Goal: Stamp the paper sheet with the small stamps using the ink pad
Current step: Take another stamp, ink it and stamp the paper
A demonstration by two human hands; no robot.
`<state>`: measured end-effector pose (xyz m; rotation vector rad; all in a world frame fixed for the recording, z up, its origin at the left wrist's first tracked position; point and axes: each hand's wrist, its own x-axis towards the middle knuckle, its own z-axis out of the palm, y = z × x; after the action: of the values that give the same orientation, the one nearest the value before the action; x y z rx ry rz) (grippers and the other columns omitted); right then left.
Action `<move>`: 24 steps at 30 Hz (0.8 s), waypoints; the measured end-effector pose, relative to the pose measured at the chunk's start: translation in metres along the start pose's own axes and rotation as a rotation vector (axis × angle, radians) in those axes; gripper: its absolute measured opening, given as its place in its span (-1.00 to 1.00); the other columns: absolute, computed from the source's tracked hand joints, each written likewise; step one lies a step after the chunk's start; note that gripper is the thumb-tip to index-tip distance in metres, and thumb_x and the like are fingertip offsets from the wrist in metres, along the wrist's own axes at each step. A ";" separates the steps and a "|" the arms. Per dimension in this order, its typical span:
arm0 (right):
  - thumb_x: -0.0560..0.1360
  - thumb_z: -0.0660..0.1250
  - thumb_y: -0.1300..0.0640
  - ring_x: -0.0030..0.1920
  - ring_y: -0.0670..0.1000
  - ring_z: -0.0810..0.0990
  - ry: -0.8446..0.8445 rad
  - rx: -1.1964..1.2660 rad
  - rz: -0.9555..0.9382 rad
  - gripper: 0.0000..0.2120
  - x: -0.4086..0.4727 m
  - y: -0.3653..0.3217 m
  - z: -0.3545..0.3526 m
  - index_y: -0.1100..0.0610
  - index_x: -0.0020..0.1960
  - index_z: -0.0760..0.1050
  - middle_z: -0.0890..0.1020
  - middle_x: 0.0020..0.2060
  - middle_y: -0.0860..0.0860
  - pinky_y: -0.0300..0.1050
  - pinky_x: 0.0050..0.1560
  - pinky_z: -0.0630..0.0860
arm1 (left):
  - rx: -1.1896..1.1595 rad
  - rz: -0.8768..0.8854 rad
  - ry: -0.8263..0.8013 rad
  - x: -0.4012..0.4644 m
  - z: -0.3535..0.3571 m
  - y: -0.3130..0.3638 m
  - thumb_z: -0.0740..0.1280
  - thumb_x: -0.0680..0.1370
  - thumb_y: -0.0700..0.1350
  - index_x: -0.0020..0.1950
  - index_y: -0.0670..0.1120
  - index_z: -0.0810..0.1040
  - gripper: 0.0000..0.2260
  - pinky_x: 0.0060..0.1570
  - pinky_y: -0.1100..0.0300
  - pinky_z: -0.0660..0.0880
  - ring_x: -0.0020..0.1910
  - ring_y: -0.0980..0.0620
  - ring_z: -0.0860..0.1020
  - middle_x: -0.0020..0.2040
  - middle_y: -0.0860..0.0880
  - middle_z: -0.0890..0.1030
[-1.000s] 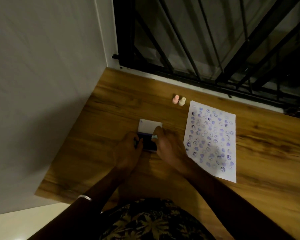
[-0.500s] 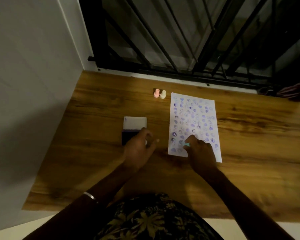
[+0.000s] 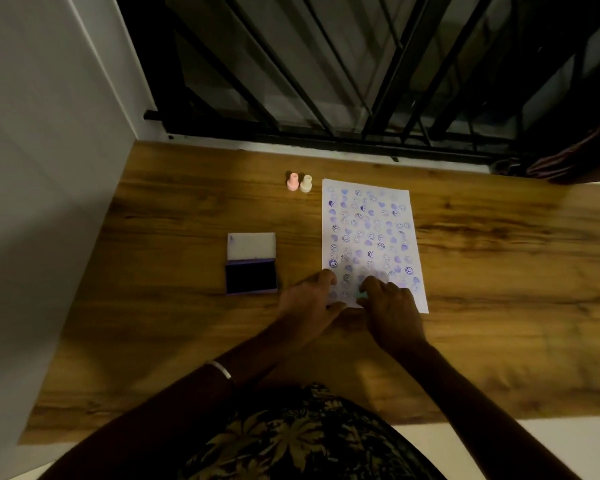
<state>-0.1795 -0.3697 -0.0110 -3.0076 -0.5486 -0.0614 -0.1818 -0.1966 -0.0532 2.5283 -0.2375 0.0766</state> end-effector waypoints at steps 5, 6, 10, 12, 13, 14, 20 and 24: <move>0.41 0.46 0.16 -0.24 0.16 0.62 -0.029 -0.041 -0.056 -0.74 0.004 0.001 0.009 0.14 0.00 0.42 0.67 -0.19 0.09 -0.01 -0.25 0.47 | 0.004 0.019 0.029 0.000 0.002 0.000 0.37 0.43 0.24 0.18 0.05 0.37 -0.55 -0.22 0.23 0.42 -0.05 -0.01 0.64 0.07 0.02 0.64; 0.41 0.46 0.16 -0.24 0.16 0.62 -0.035 -0.046 -0.063 -0.74 0.005 0.002 0.010 0.14 0.00 0.42 0.67 -0.19 0.09 0.00 -0.25 0.48 | 0.002 0.018 0.028 0.000 0.002 0.000 0.37 0.43 0.25 0.18 0.05 0.36 -0.55 -0.22 0.23 0.41 -0.05 0.00 0.64 0.08 0.02 0.64; 0.38 0.48 0.15 -0.29 0.15 0.60 -0.043 -0.046 -0.057 -0.72 0.010 0.002 0.014 0.13 -0.03 0.41 0.66 -0.25 0.07 -0.03 -0.26 0.44 | 0.010 0.008 0.025 -0.001 0.004 0.001 0.35 0.45 0.25 0.19 0.04 0.36 -0.55 -0.13 0.16 0.50 -0.01 0.01 0.63 0.10 0.02 0.63; 0.36 0.49 0.14 -0.31 0.12 0.59 -0.039 -0.045 -0.048 -0.70 0.010 0.002 0.015 0.12 -0.03 0.40 0.66 -0.27 0.06 -0.02 -0.26 0.46 | 0.005 -0.007 0.007 -0.001 0.003 0.002 0.34 0.46 0.24 0.21 0.03 0.35 -0.56 -0.09 0.13 0.55 0.01 0.01 0.62 0.13 0.03 0.61; 0.35 0.50 0.14 -0.32 0.11 0.59 -0.042 -0.045 -0.043 -0.69 0.011 0.002 0.016 0.11 -0.03 0.40 0.66 -0.26 0.05 -0.02 -0.26 0.47 | -0.001 -0.014 -0.005 -0.001 0.002 0.002 0.33 0.47 0.24 0.23 0.03 0.35 -0.55 -0.07 0.11 0.58 0.02 0.01 0.62 0.14 0.02 0.61; 0.35 0.50 0.14 -0.31 0.10 0.60 -0.048 -0.045 -0.040 -0.67 0.011 0.003 0.016 0.11 -0.03 0.39 0.66 -0.26 0.04 -0.01 -0.25 0.48 | -0.002 -0.019 -0.012 -0.001 0.002 0.002 0.32 0.48 0.24 0.24 0.02 0.35 -0.55 -0.07 0.09 0.59 0.03 0.01 0.62 0.14 0.02 0.60; 0.32 0.51 0.16 -0.32 0.06 0.58 -0.038 -0.037 -0.043 -0.63 0.011 0.005 0.022 0.08 -0.03 0.36 0.63 -0.29 0.00 -0.02 -0.25 0.49 | 0.000 -0.021 0.003 -0.003 0.003 0.002 0.31 0.49 0.23 0.25 0.02 0.35 -0.55 -0.05 0.15 0.53 0.07 0.01 0.59 0.16 0.00 0.59; 0.32 0.50 0.14 -0.33 0.04 0.57 -0.048 -0.038 -0.047 -0.63 0.011 0.008 0.022 0.07 -0.02 0.36 0.63 -0.28 -0.01 -0.06 -0.22 0.43 | -0.011 -0.022 0.002 -0.002 0.005 0.001 0.32 0.48 0.23 0.23 0.02 0.35 -0.55 -0.05 0.15 0.53 0.08 0.00 0.59 0.16 -0.01 0.59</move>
<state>-0.1663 -0.3713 -0.0331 -3.0402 -0.6305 -0.0023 -0.1837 -0.2000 -0.0568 2.5195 -0.2093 0.0692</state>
